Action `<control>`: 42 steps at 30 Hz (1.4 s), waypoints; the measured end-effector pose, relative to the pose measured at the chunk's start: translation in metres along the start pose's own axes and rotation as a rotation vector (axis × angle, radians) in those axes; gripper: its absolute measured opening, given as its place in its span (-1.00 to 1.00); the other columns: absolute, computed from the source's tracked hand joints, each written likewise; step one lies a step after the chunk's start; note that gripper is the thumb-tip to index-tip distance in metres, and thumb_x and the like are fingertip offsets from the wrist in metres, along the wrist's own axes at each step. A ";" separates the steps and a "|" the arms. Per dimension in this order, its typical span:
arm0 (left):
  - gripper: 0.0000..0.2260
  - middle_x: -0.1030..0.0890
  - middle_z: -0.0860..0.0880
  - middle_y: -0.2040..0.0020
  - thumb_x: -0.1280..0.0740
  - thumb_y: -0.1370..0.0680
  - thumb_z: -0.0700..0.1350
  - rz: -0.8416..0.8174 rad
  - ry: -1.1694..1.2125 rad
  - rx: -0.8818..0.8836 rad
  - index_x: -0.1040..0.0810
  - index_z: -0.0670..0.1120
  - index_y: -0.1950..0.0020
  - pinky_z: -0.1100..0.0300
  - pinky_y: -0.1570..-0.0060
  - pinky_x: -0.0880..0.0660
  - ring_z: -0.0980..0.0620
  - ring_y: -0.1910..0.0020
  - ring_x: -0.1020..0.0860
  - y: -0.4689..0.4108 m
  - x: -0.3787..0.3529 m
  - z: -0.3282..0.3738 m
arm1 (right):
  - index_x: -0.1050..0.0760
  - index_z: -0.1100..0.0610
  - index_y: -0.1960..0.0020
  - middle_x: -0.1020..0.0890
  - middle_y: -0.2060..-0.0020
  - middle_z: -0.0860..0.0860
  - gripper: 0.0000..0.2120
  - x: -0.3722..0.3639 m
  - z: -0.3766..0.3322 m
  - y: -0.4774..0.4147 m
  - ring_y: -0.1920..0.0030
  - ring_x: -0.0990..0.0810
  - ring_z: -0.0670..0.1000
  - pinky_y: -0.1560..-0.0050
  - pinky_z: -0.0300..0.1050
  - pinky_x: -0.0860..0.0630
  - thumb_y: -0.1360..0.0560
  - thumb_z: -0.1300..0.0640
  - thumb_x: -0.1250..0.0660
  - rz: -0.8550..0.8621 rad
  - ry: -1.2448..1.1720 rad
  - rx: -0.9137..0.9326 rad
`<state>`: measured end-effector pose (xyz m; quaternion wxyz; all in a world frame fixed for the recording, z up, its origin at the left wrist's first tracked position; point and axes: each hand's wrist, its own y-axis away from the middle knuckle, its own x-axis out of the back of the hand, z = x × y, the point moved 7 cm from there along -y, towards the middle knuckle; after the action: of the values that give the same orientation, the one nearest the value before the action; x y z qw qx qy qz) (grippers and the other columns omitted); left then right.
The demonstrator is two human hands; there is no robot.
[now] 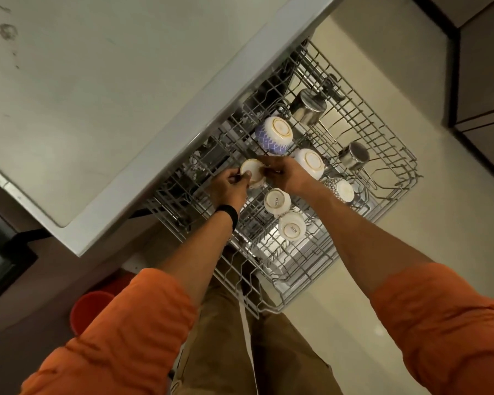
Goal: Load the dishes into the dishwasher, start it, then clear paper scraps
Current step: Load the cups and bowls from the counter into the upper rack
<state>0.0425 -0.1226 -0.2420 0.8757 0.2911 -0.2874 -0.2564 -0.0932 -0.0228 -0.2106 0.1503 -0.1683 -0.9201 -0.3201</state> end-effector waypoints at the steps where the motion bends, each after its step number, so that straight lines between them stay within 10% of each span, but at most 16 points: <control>1: -0.86 -0.63 0.09 0.16 -0.52 -0.52 -0.17 0.005 0.009 0.003 -0.59 0.02 0.05 -0.08 -0.05 -0.66 -0.05 0.04 -0.68 0.002 0.001 0.000 | -0.46 0.20 -0.46 -0.60 -0.29 0.13 -0.62 0.000 -0.001 0.000 -0.19 -0.55 0.00 -0.31 0.04 -0.52 -0.65 0.29 -0.28 0.003 0.001 0.002; 12: -0.88 -0.69 0.04 0.09 -0.52 -0.52 -0.13 0.024 0.044 -0.040 -0.67 -0.02 -0.04 -0.02 -0.02 -0.67 0.01 0.04 -0.70 0.012 -0.001 -0.005 | -0.54 0.17 -0.40 -0.65 -0.25 0.08 -0.65 0.009 0.001 0.010 -0.15 -0.59 -0.06 -0.07 -0.53 -0.42 -0.63 0.29 -0.31 0.118 -0.008 0.034; 17: -0.88 -0.72 -0.02 0.08 -0.54 -0.50 -0.11 -0.020 0.038 0.026 -0.65 0.07 0.07 -0.09 0.00 -0.68 -0.04 0.07 -0.71 0.007 -0.007 -0.022 | -0.54 0.18 -0.40 -0.67 -0.20 0.12 -0.67 -0.003 0.007 0.014 -0.15 -0.63 0.06 -0.22 -0.04 -0.55 -0.65 0.27 -0.28 0.077 0.041 0.023; 27: -0.86 -0.70 -0.02 0.07 -0.52 -0.52 -0.15 -0.042 -0.008 0.009 -0.62 0.07 0.09 -0.07 -0.01 -0.68 -0.04 0.05 -0.70 -0.002 -0.012 -0.025 | -0.48 0.20 -0.44 -0.63 -0.27 0.14 -0.65 -0.009 0.015 0.005 -0.15 -0.55 -0.02 -0.11 -0.28 -0.43 -0.67 0.28 -0.24 0.048 0.084 -0.010; 34: -0.85 -0.70 -0.05 0.06 -0.50 -0.53 -0.17 -0.074 -0.028 0.007 -0.61 0.07 0.10 -0.09 -0.03 -0.67 -0.05 0.04 -0.70 -0.010 -0.014 -0.035 | -0.52 0.12 -0.44 -0.67 -0.21 0.10 -0.63 -0.018 0.029 -0.005 -0.18 -0.65 0.12 -0.23 0.14 -0.58 -0.64 0.23 -0.31 0.054 0.113 -0.066; 42: -0.81 -0.69 -0.05 -0.05 -0.48 -0.55 -0.17 -0.114 -0.083 -0.003 -0.65 -0.10 -0.16 0.01 -0.06 -0.65 -0.01 0.01 -0.67 -0.003 -0.009 -0.024 | -0.48 0.03 -0.47 -0.62 -0.30 0.11 -0.62 -0.022 0.018 0.002 -0.29 -0.58 0.15 -0.34 0.06 -0.49 -0.66 0.17 -0.27 0.083 0.144 -0.173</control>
<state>0.0508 -0.1104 -0.2626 0.8475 0.2948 -0.3060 -0.3181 -0.0763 -0.0144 -0.2317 0.2140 -0.1950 -0.8682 -0.4030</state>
